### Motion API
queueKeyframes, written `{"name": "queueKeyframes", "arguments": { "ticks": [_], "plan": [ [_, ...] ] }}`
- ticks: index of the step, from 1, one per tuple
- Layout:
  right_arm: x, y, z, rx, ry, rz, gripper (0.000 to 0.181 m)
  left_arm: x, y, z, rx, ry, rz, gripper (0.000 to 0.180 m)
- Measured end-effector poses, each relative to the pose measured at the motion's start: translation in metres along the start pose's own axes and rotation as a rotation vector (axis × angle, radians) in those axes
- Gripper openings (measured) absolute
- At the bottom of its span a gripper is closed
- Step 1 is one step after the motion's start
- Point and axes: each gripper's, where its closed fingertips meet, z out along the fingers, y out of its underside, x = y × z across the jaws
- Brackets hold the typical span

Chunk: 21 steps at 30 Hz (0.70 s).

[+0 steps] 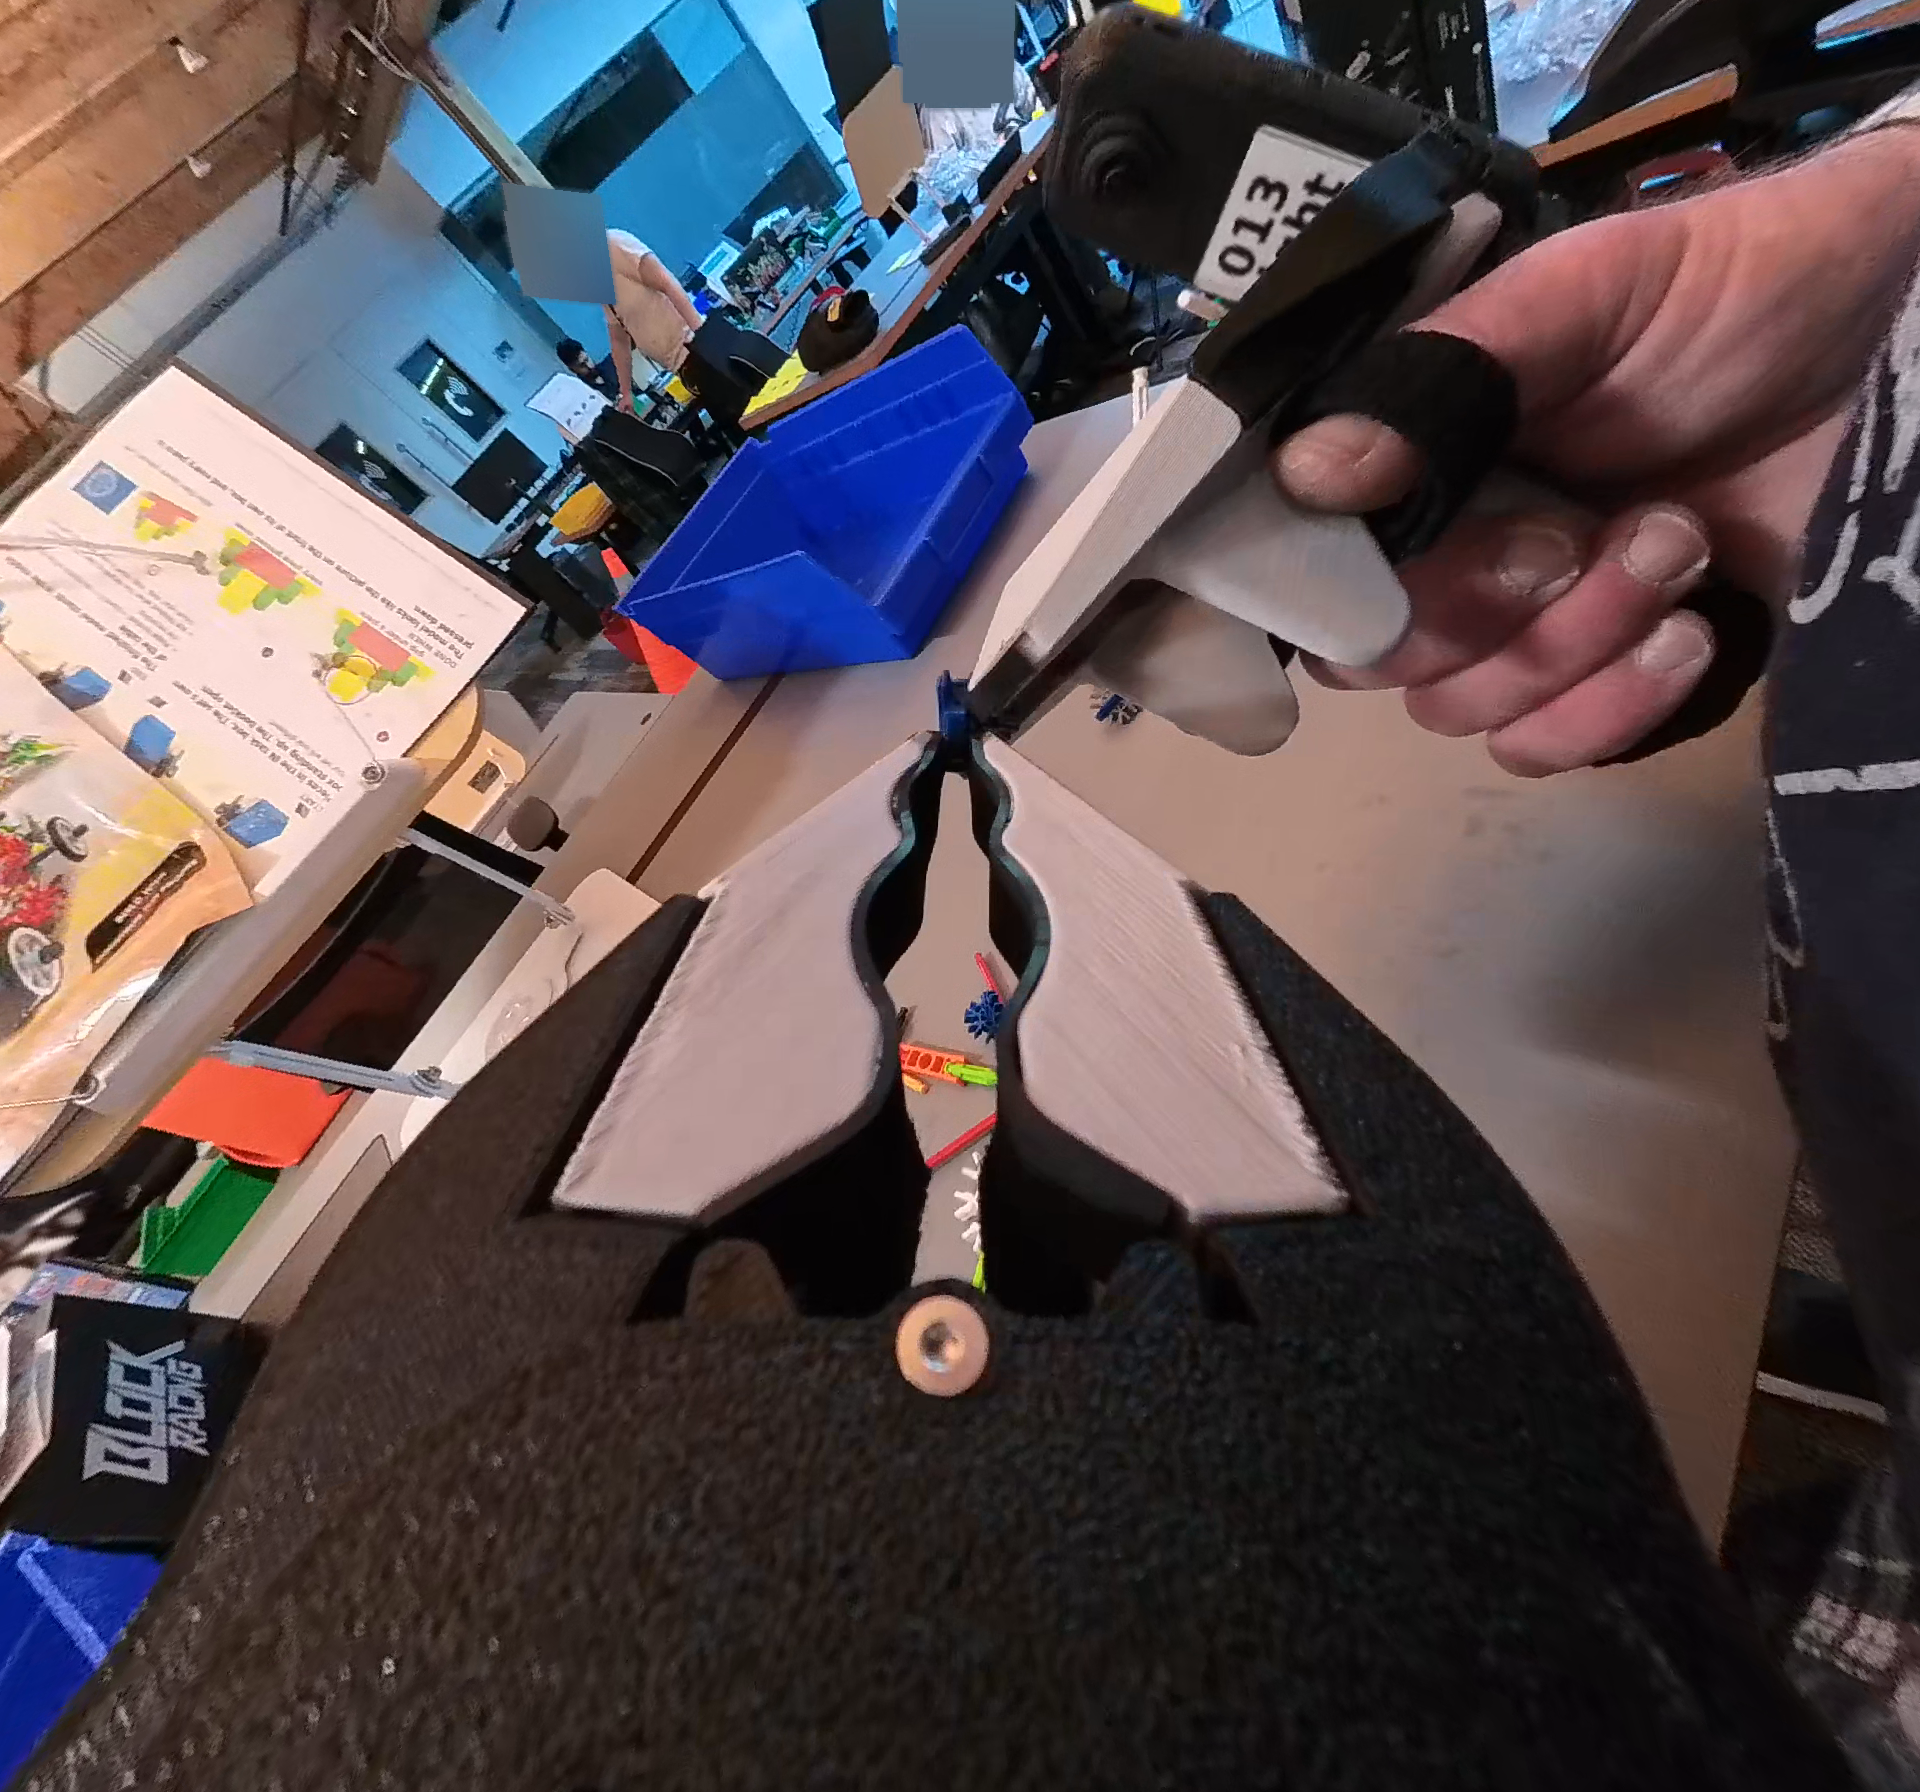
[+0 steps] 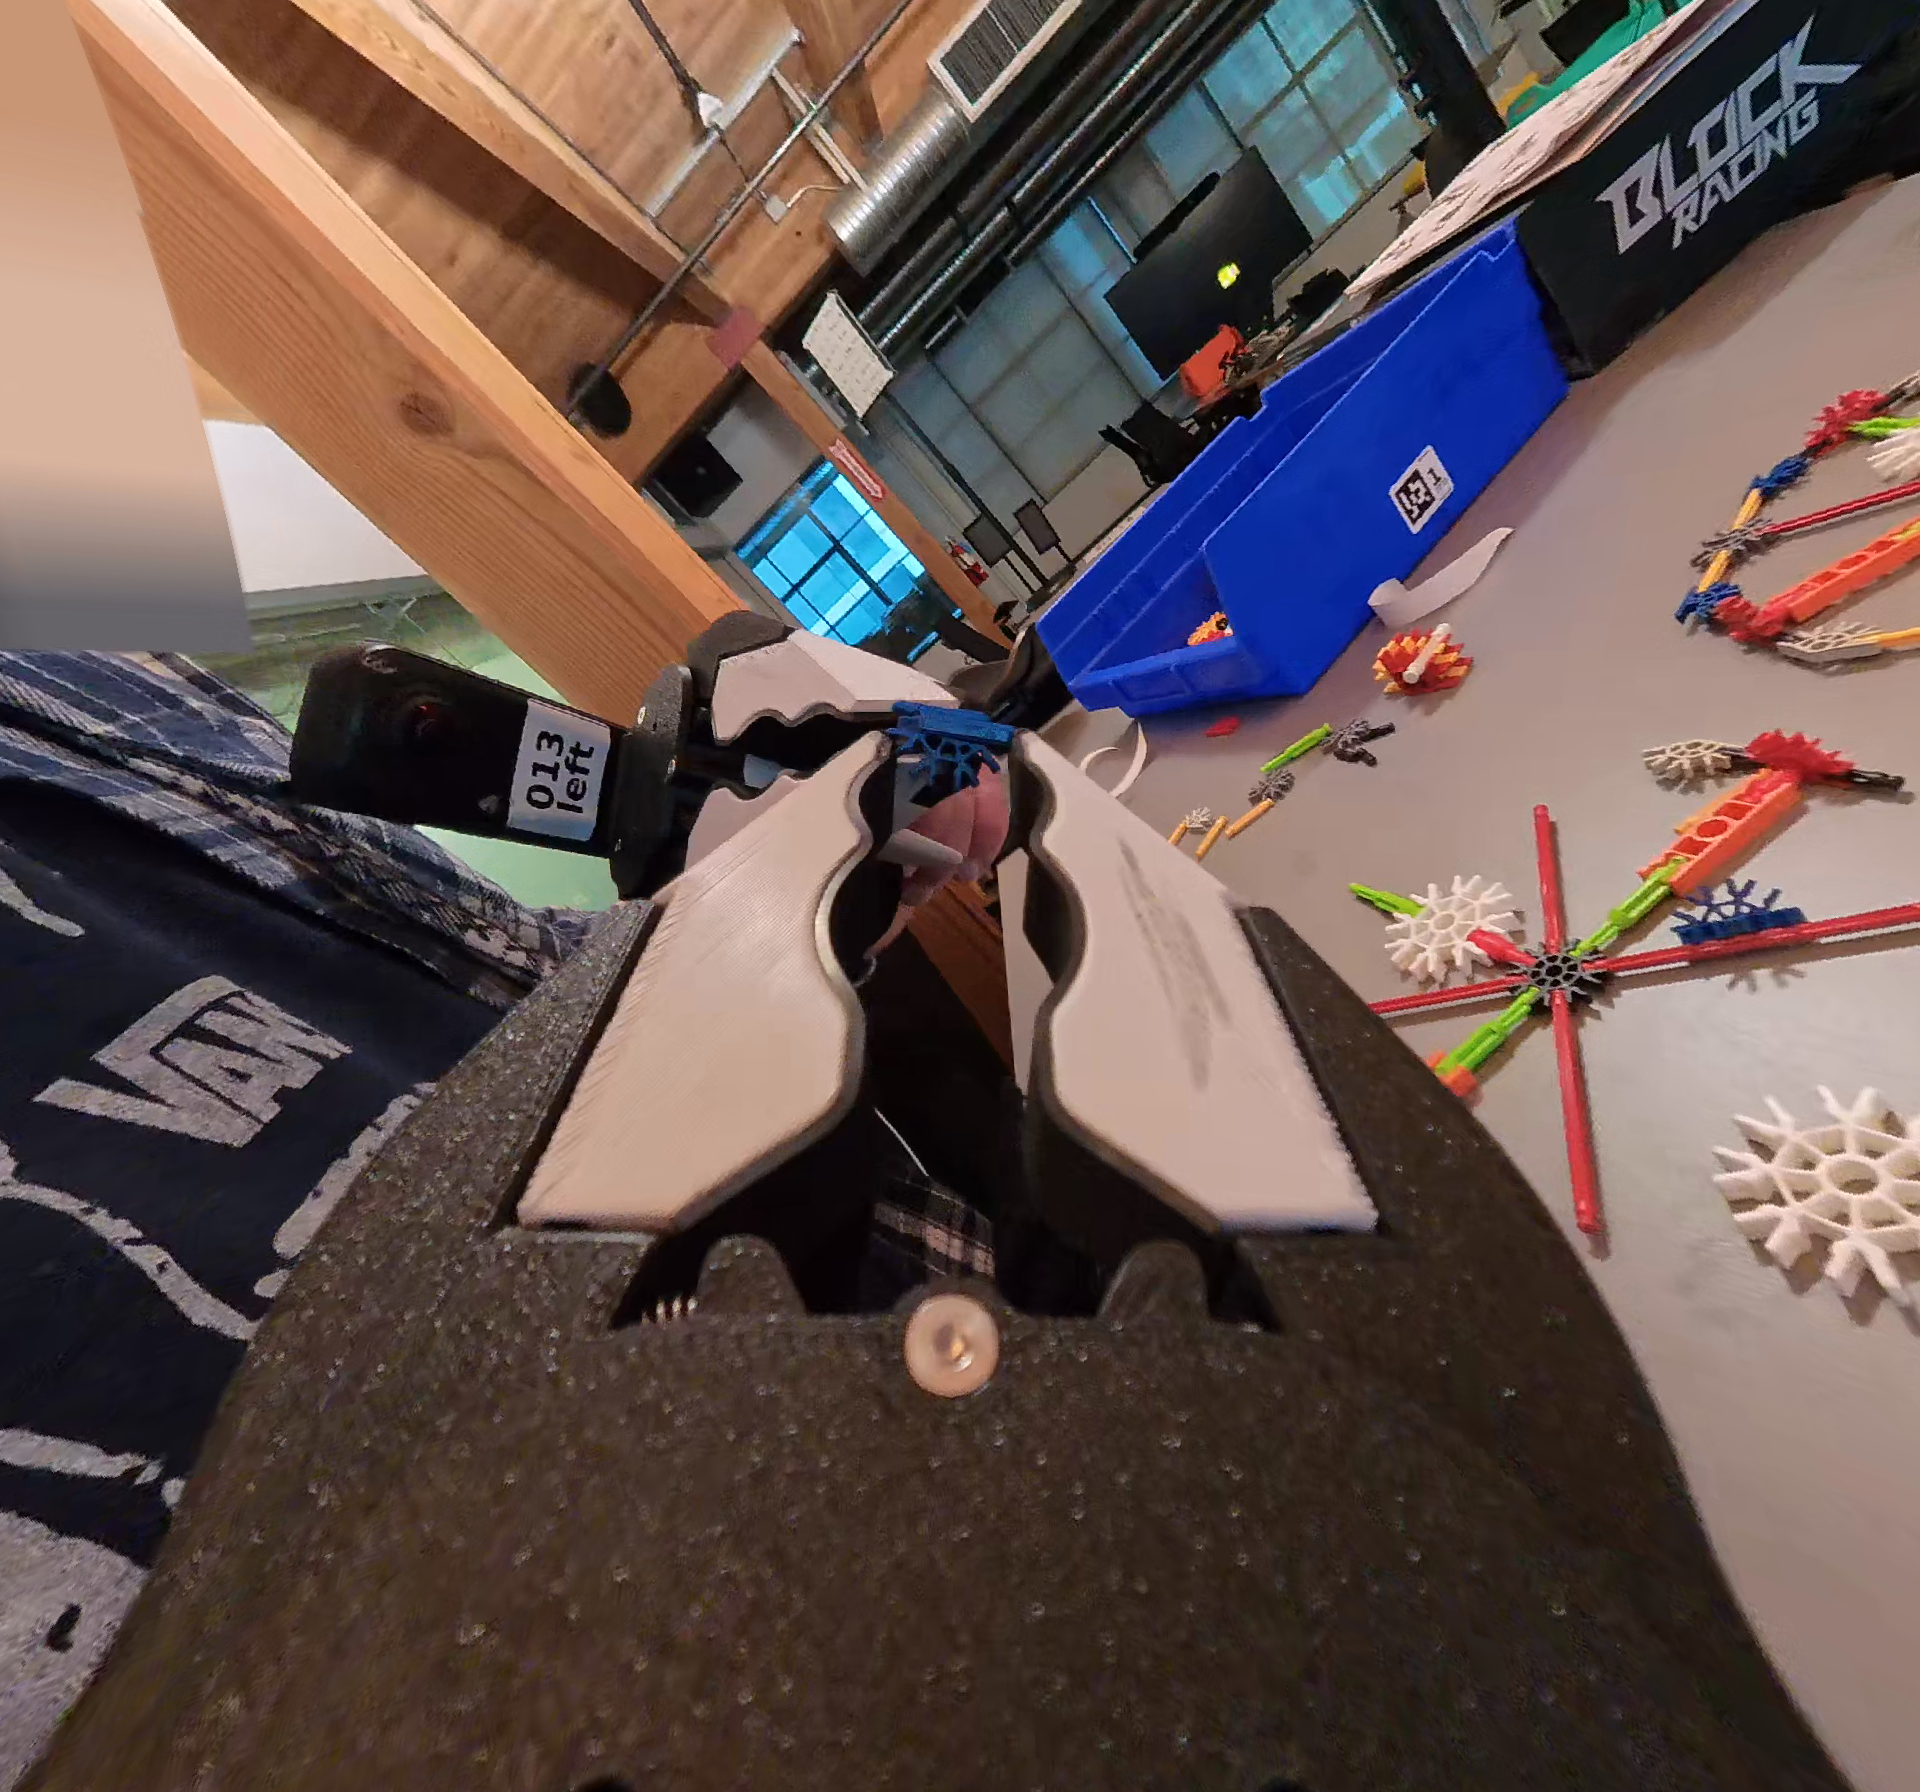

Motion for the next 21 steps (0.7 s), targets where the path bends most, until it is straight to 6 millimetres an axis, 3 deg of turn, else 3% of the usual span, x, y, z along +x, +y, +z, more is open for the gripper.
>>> {"name": "queueKeyframes", "arguments": {
  "ticks": [12, 15, 21],
  "plan": [
    [-0.0036, -0.0010, 0.0040, -0.003, -0.036, 0.028, 0.020, -0.0033, -0.0020, -0.0052, -0.016, 0.010, 0.086, 0.001],
    [-0.0047, -0.0039, 0.0036, 0.006, -0.045, 0.040, 0.032, -0.0040, -0.0035, -0.0070, -0.009, 0.030, 0.119, 0.001],
    [-0.0073, -0.0060, 0.0029, -0.001, -0.058, 0.025, 0.021, -0.0034, -0.0049, -0.0073, 0.000, 0.044, 0.149, 0.001]
  ]
}}
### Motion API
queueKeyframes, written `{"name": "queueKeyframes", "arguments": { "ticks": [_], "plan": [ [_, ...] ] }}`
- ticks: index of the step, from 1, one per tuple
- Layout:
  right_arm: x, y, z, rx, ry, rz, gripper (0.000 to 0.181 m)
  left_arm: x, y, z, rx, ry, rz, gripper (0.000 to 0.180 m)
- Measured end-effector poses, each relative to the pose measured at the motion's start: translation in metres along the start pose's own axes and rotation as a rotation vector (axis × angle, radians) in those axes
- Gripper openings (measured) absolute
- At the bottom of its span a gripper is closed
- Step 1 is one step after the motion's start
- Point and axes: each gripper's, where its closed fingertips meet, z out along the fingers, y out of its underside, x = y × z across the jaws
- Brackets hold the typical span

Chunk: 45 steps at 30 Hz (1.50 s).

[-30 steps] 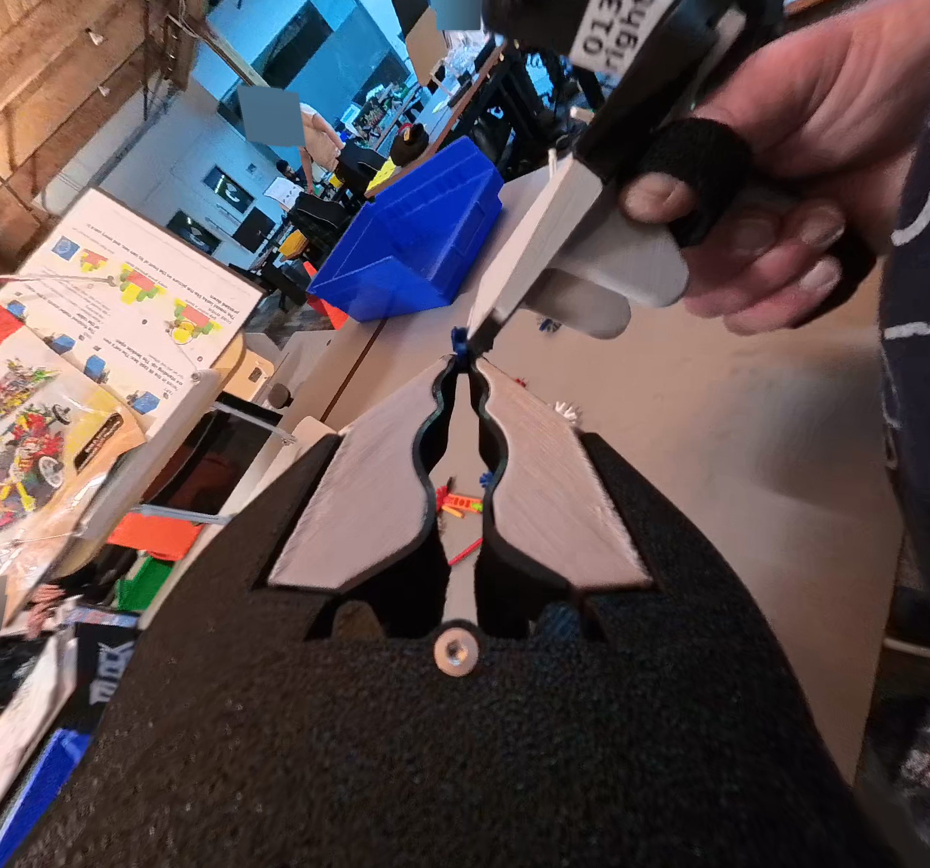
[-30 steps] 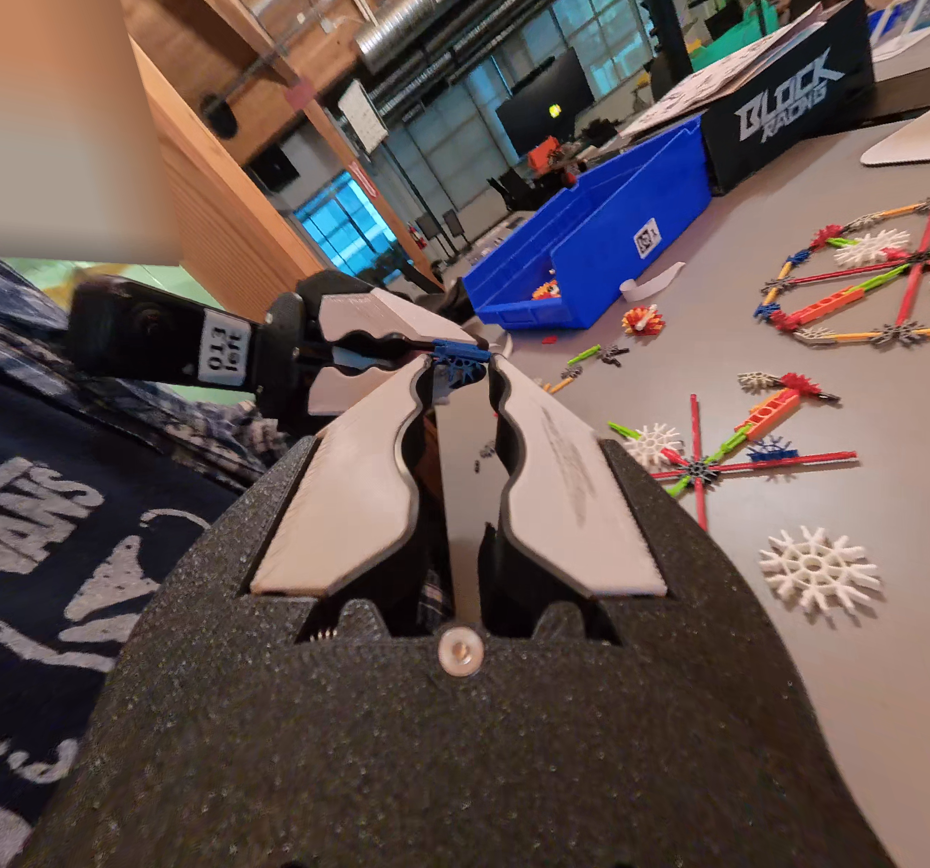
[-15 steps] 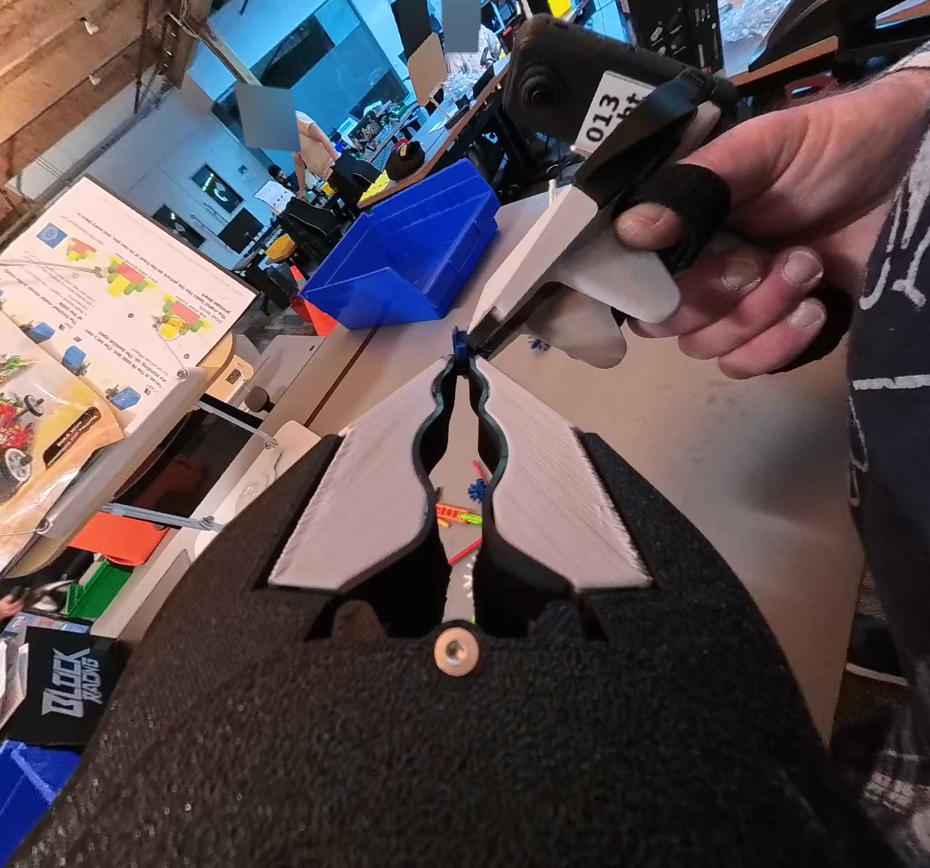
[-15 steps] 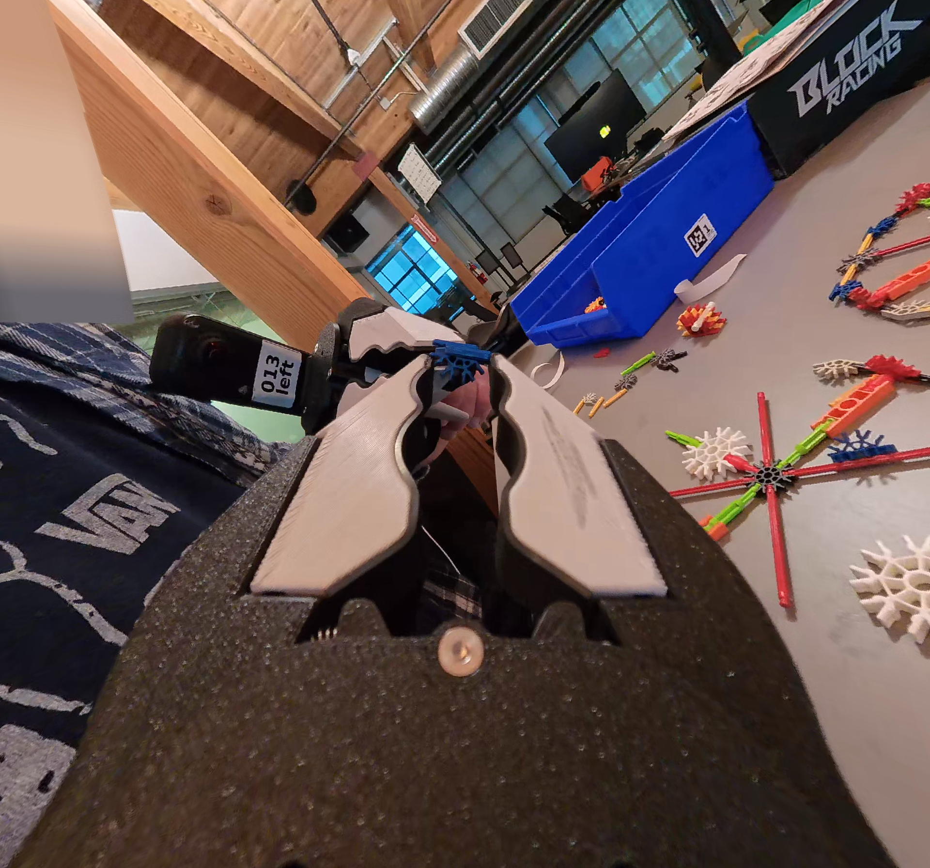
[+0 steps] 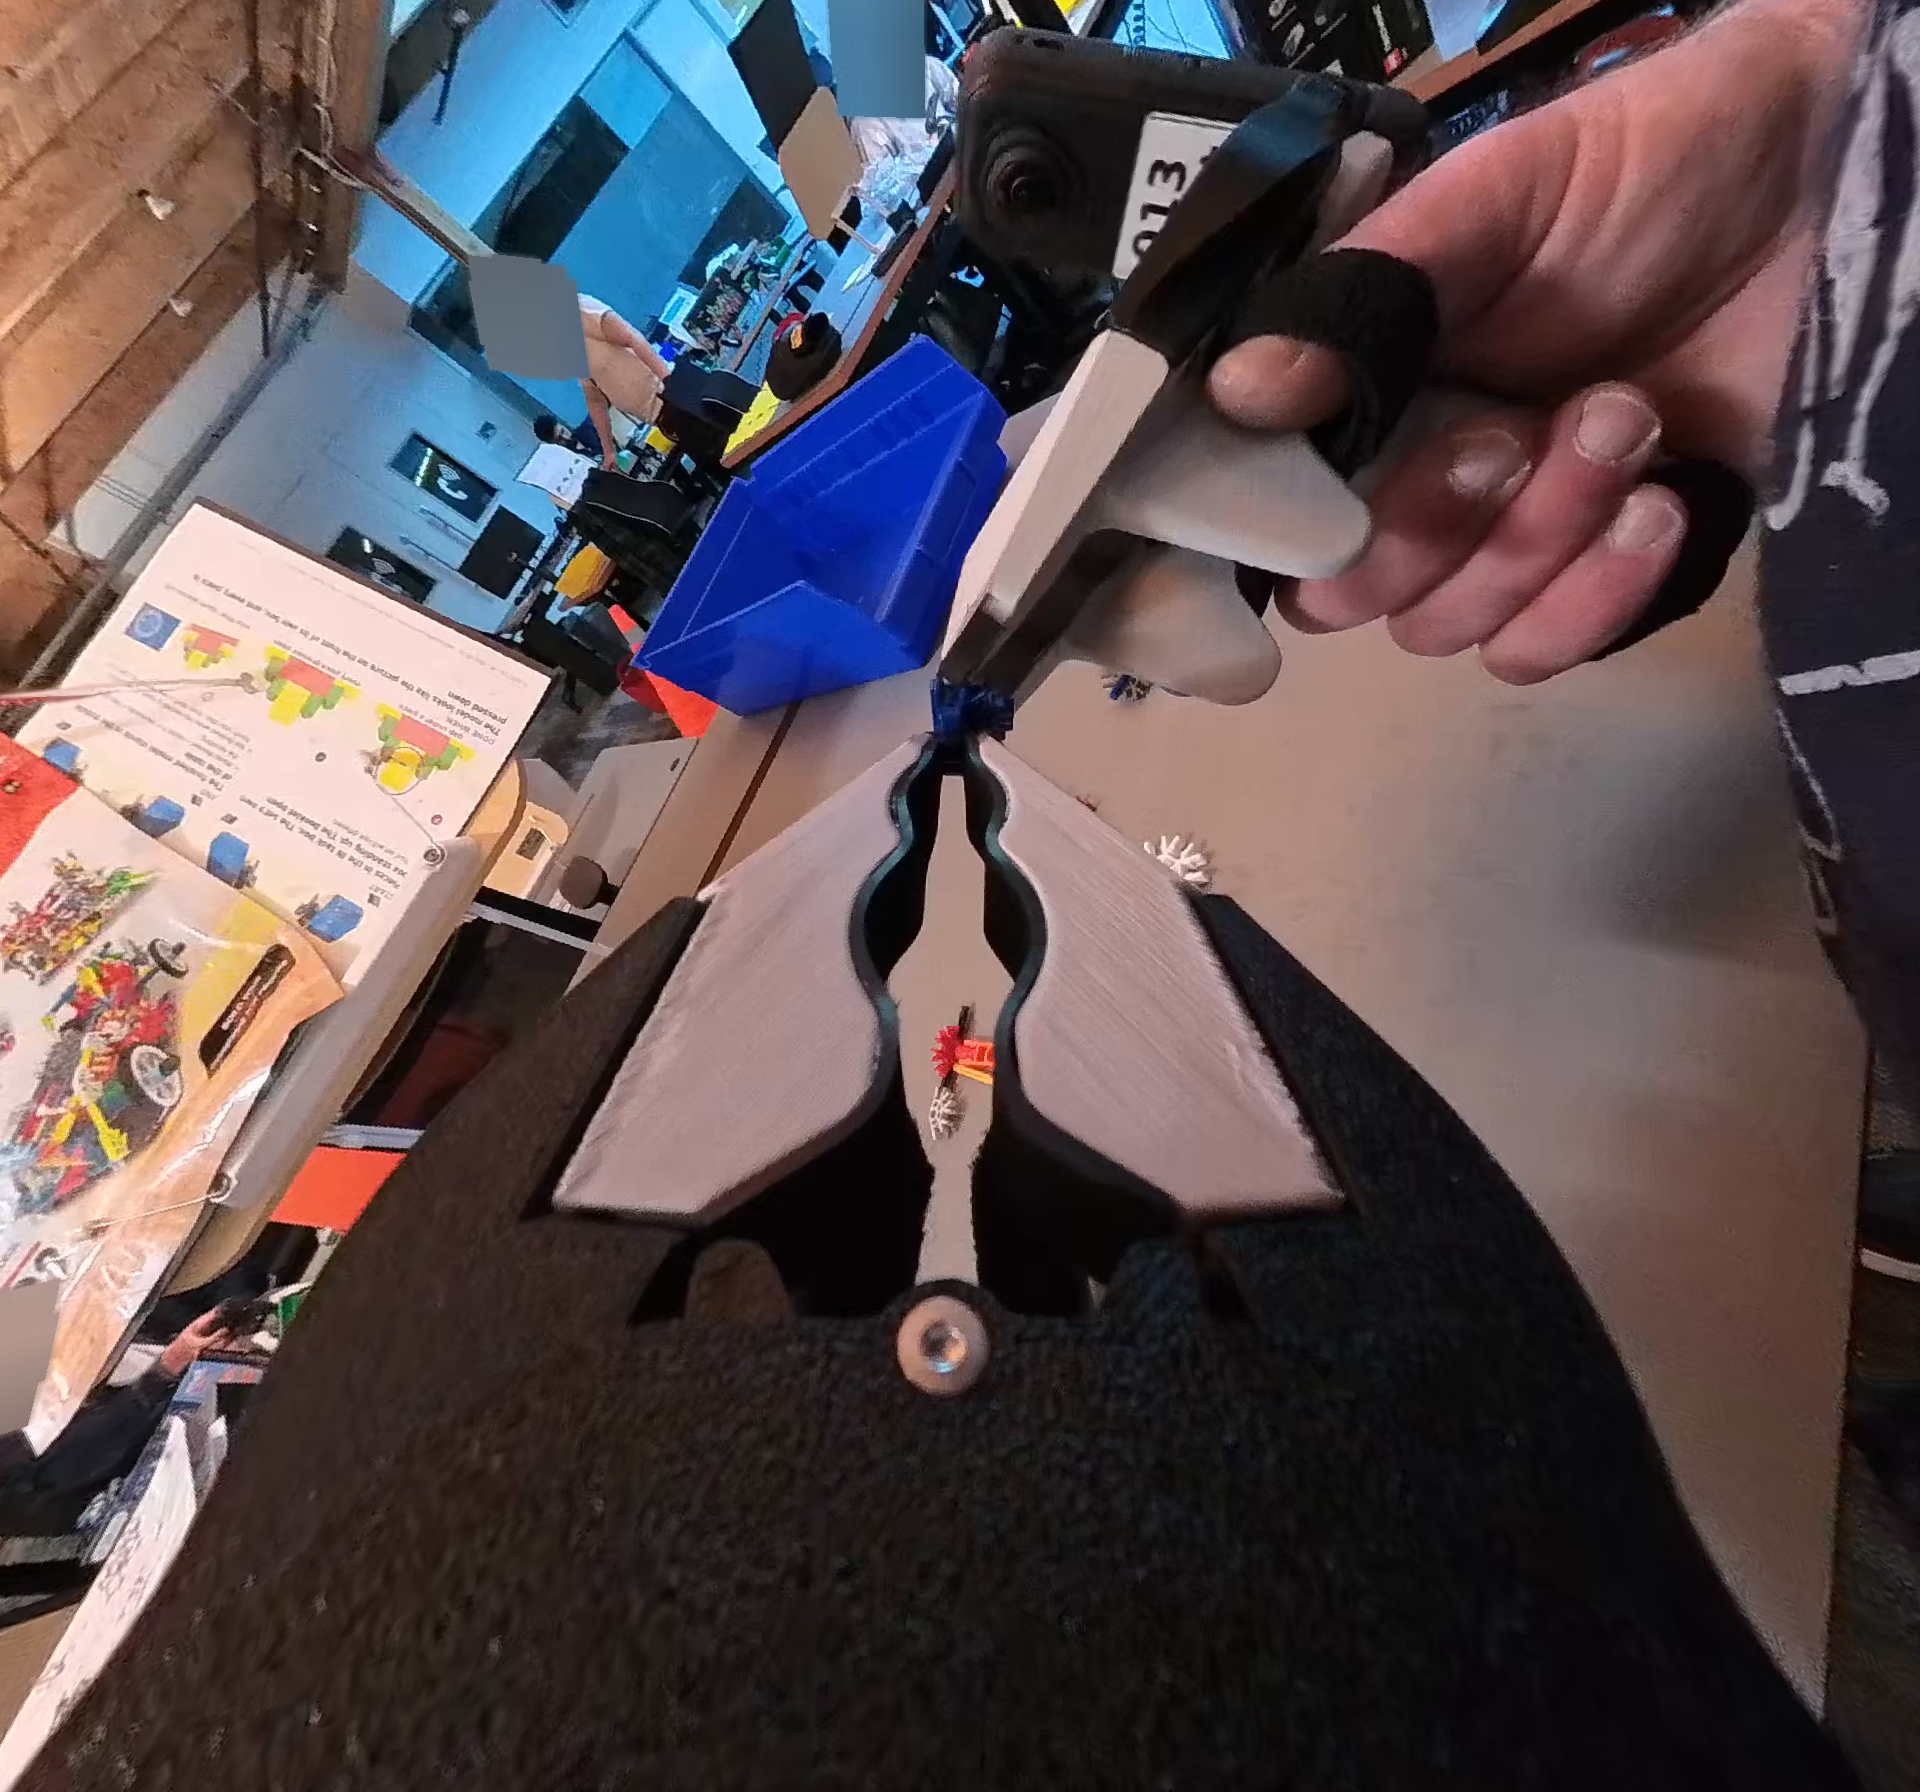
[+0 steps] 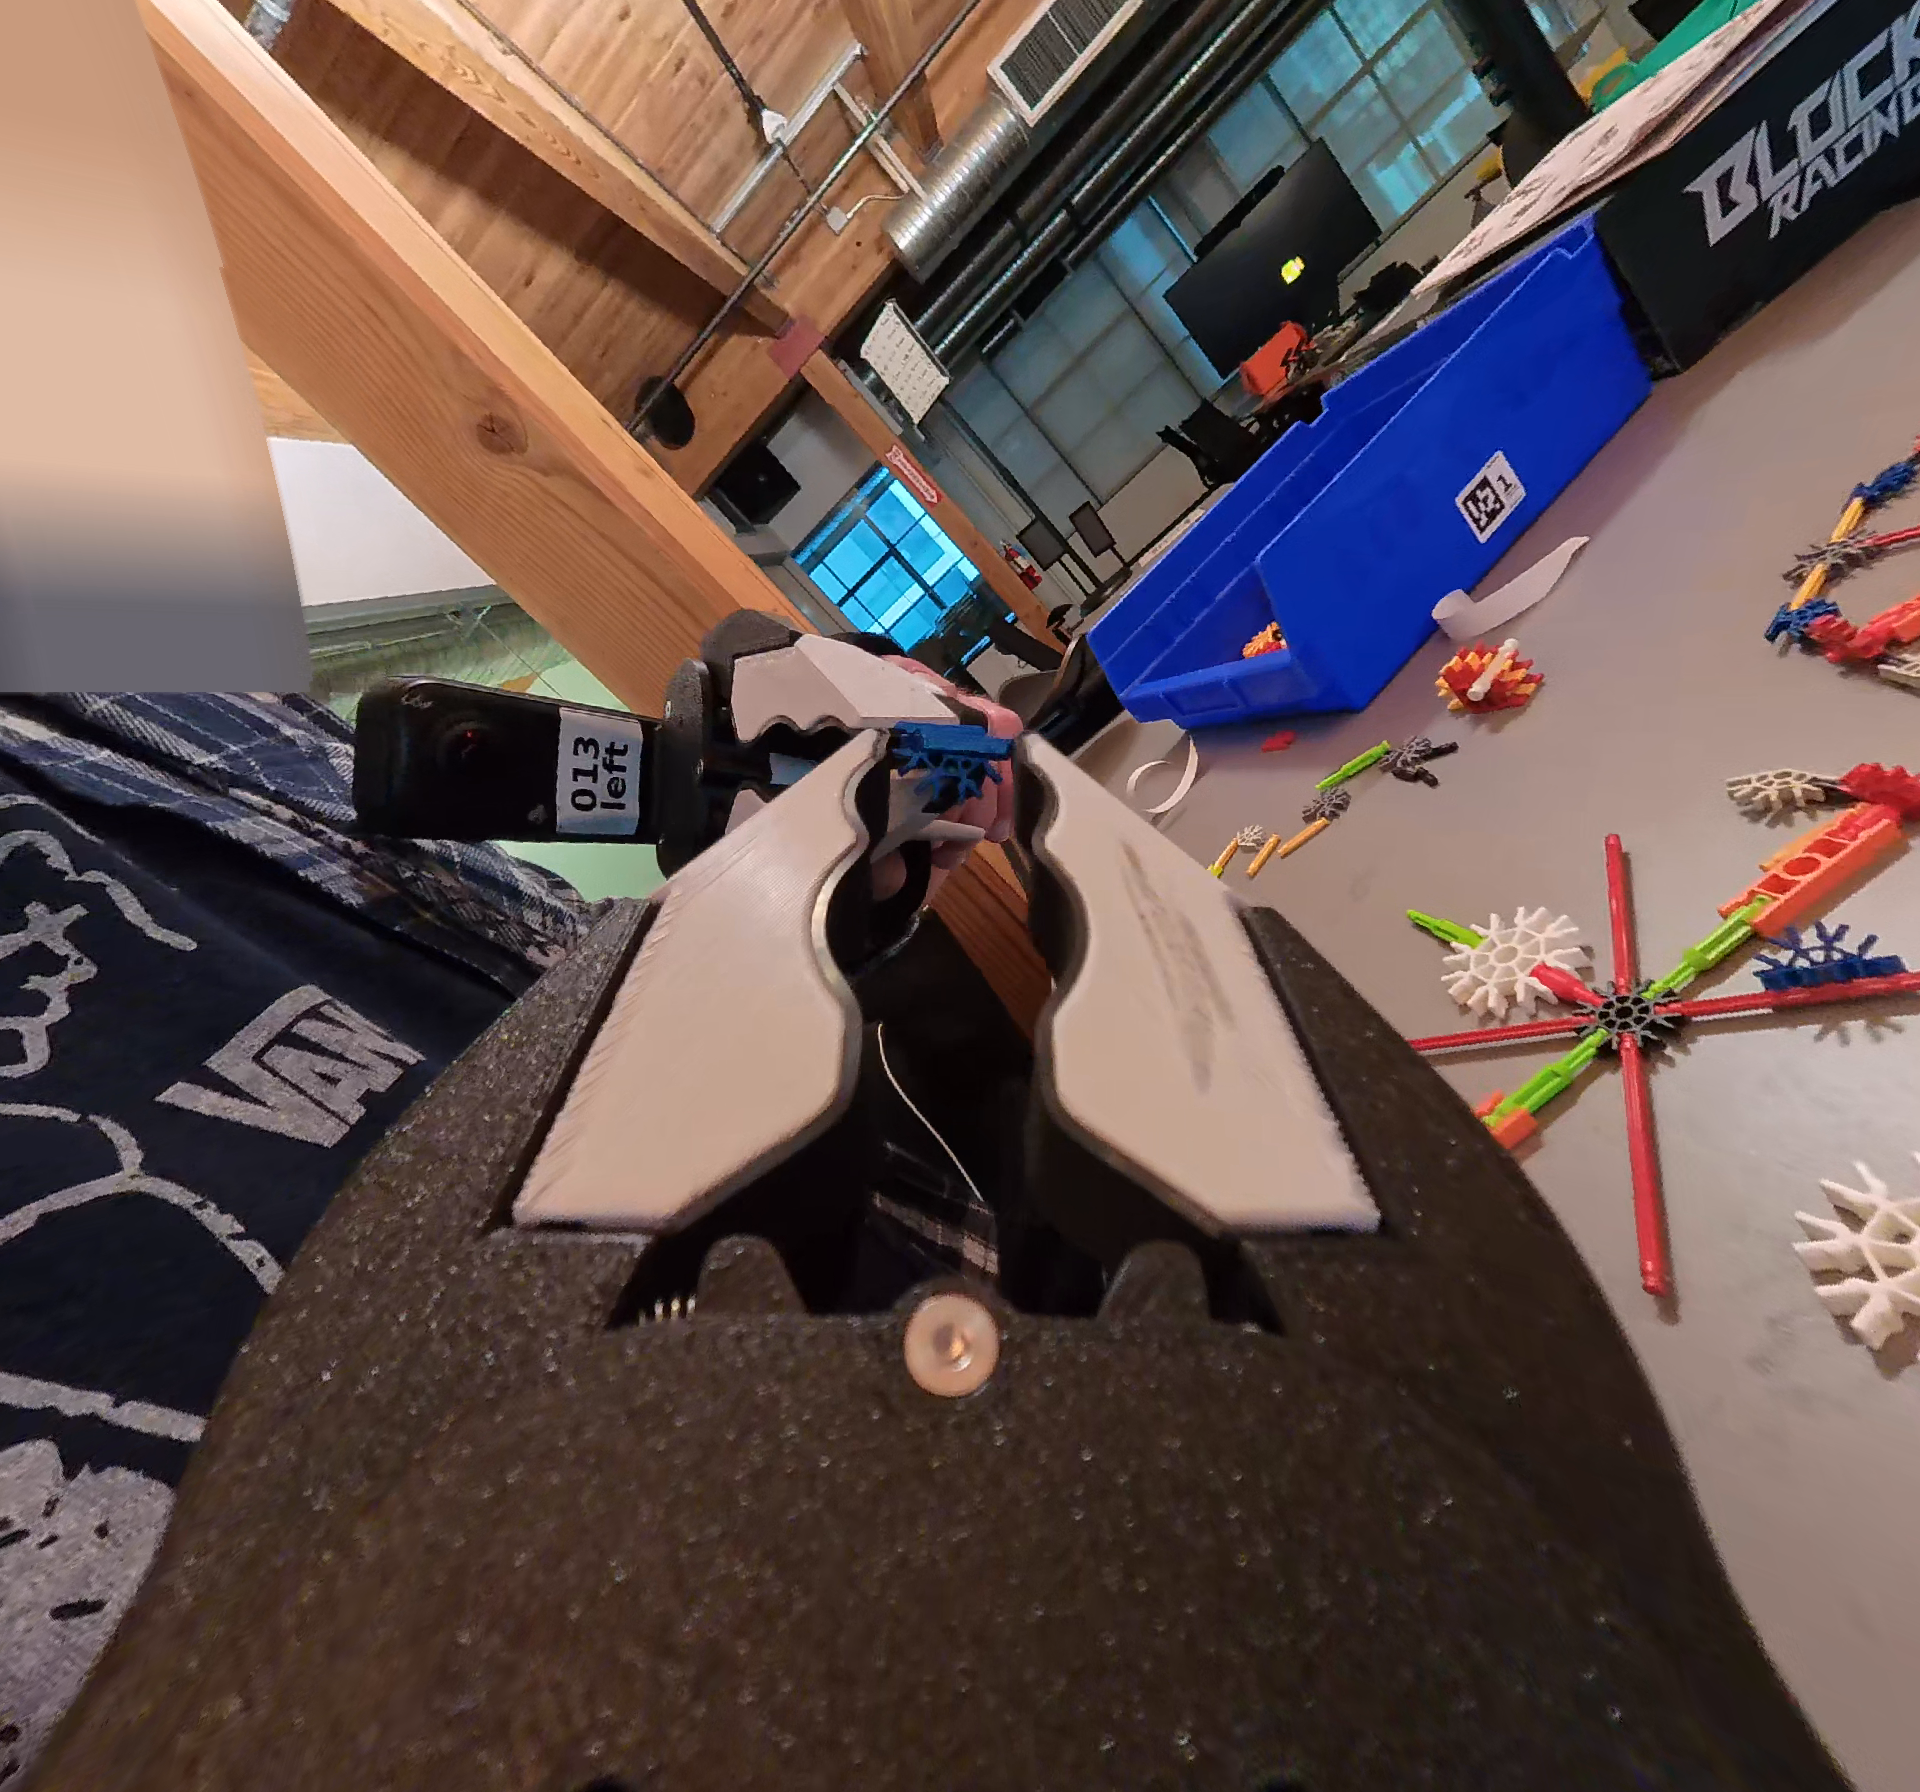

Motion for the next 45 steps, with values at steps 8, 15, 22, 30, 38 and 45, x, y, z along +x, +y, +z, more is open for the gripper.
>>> {"name": "queueKeyframes", "arguments": {
  "ticks": [8, 15, 22, 30, 38, 45],
  "plan": [
    [-0.001, -0.001, 0.000, -0.021, 0.032, -0.097, 0.020, 0.002, -0.002, 0.001, 0.028, 0.017, -0.019, 0.001],
    [0.000, -0.002, 0.000, -0.074, 0.101, -0.247, 0.019, 0.001, 0.000, 0.003, 0.012, 0.026, -0.038, 0.001],
    [0.003, -0.006, 0.002, -0.143, 0.199, -0.484, 0.019, -0.004, 0.002, 0.006, -0.018, 0.012, -0.031, 0.000],
    [0.007, -0.007, 0.004, -0.267, 0.322, -0.819, 0.018, -0.006, 0.006, 0.010, -0.053, 0.023, -0.037, 0.000],
    [0.018, -0.007, 0.007, -0.243, 0.263, -0.607, 0.021, -0.010, 0.018, 0.014, -0.098, -0.009, -0.057, 0.001],
    [0.015, -0.020, 0.015, -0.140, 0.166, -0.346, 0.021, -0.026, 0.015, 0.012, -0.091, -0.084, -0.014, 0.002]
  ]
}}
